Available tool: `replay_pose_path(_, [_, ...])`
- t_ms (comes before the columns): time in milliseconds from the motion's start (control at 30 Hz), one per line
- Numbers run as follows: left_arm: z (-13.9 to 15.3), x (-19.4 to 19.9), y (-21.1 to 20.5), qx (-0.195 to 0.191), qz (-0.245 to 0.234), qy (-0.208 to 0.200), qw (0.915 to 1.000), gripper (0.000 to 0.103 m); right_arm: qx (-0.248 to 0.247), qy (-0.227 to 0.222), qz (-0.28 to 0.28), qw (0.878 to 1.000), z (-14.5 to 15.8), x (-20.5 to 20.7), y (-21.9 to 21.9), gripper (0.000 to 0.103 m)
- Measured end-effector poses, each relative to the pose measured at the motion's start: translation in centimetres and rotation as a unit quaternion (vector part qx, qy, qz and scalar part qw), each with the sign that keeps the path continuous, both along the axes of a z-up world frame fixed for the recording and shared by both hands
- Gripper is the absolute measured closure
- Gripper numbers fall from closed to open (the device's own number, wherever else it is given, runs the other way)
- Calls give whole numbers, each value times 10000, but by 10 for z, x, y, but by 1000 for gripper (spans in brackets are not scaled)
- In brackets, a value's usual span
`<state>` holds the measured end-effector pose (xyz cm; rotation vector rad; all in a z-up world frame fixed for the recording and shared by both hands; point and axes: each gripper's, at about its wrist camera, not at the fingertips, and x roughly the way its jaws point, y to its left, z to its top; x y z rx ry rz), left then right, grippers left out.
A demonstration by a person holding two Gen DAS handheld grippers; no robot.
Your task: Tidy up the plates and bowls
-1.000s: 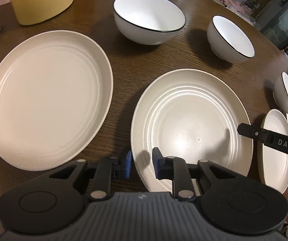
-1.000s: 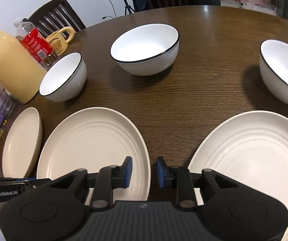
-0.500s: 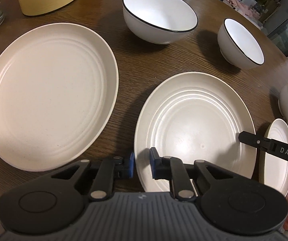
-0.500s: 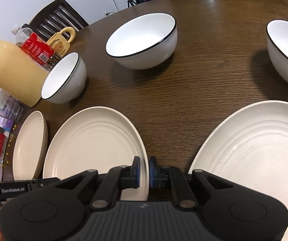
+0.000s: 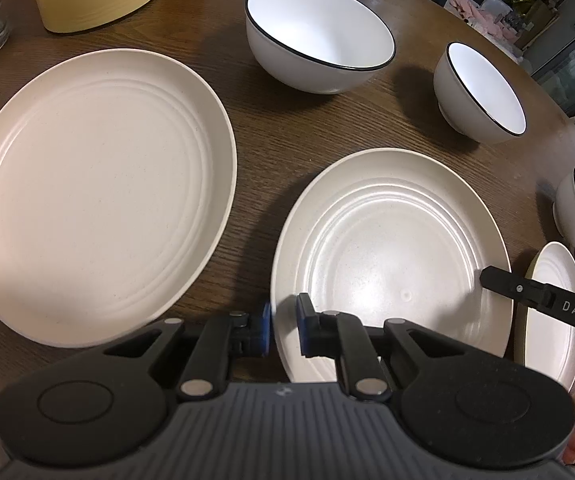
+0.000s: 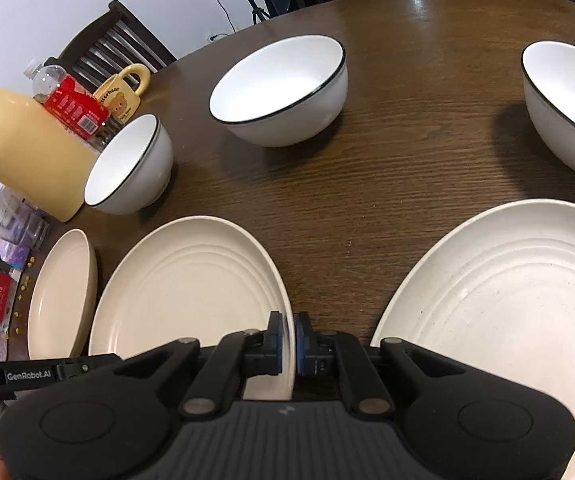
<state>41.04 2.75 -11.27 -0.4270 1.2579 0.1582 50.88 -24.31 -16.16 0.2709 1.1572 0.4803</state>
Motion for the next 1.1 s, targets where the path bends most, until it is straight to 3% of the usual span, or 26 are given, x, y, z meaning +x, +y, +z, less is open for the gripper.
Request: replay_pose_path(1100, [25,-27,2,71,63,-377,9992,90,182,-381,32,9991,26,-31,-10,98])
